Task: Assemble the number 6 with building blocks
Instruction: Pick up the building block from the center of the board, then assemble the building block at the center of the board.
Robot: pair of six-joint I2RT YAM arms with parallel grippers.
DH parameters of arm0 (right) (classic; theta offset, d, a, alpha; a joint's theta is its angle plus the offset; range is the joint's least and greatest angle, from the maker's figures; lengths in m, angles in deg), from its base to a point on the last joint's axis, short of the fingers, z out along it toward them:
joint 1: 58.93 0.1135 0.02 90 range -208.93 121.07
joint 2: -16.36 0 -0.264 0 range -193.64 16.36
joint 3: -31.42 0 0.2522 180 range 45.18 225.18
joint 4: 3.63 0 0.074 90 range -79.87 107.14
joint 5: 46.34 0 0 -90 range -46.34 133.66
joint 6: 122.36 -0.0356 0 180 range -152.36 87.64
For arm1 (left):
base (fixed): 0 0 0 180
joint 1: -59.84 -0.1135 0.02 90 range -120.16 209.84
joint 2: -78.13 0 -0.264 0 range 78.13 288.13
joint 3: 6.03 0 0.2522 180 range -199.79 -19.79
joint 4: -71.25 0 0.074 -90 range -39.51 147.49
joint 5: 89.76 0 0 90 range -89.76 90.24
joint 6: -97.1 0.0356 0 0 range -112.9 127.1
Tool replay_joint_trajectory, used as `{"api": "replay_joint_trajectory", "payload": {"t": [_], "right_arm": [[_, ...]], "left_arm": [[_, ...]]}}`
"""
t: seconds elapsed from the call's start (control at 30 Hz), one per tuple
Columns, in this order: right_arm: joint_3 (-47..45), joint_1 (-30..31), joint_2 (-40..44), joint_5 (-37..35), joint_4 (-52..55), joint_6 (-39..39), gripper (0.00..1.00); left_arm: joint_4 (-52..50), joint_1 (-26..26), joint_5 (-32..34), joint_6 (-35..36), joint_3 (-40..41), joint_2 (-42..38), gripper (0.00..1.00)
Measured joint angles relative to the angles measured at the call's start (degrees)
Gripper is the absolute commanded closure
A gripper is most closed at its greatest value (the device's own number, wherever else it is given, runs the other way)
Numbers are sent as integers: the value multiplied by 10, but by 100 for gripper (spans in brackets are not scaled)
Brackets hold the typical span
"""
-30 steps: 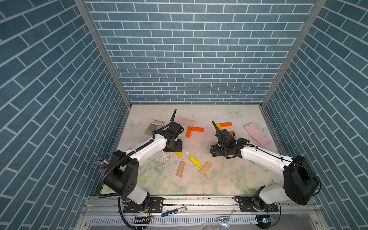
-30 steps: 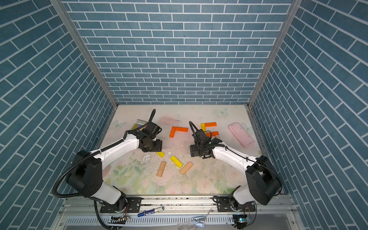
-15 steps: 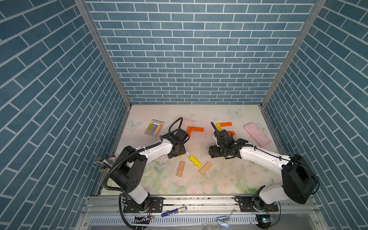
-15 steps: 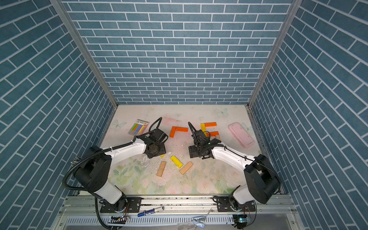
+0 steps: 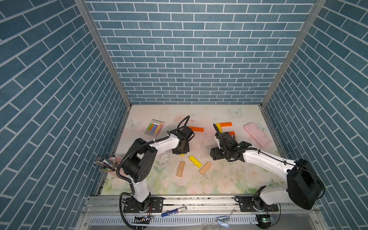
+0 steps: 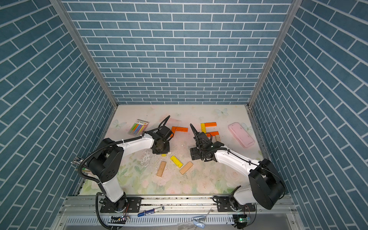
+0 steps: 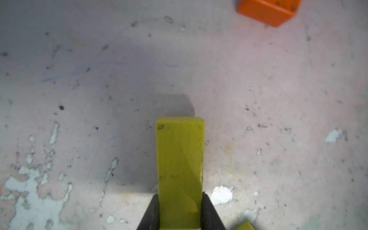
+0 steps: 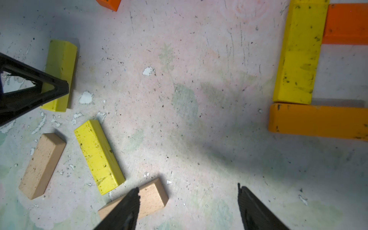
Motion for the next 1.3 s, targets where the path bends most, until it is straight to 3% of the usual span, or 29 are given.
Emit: {"api": "replay_joint_trajectory", "payload": {"t": [0.27, 0.47, 1.3], "right_arm": [[-4, -2, 3, -30, -15, 0, 22], [-18, -7, 30, -49, -25, 0, 22], [-19, -33, 39, -53, -52, 0, 22]], "left_arm": [[-30, 0, -24, 159, -61, 27, 79], [-37, -6, -27, 222, -105, 65, 80], [-33, -23, -37, 211, -124, 102, 78]]}}
